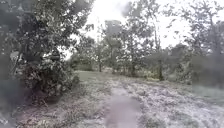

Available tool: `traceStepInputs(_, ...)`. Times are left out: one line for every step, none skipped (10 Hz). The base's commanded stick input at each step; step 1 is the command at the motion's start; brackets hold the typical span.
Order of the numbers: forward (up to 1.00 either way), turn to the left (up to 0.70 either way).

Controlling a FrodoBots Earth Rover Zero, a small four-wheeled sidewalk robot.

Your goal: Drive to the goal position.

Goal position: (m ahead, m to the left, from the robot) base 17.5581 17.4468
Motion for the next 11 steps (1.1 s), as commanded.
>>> traceStepInputs(0.00, -0.45)
traceStepInputs(0.00, -0.45)
traceStepInputs(0.00, -0.45)
traceStepInputs(0.00, -0.45)
traceStepInputs(0.00, -0.45)
traceStepInputs(0.00, -0.45)
traceStepInputs(0.00, -0.45)
traceStepInputs(0.00, -0.45)
traceStepInputs(0.00, -0.45)
traceStepInputs(0.00, -0.45)
traceStepInputs(0.00, -0.45)
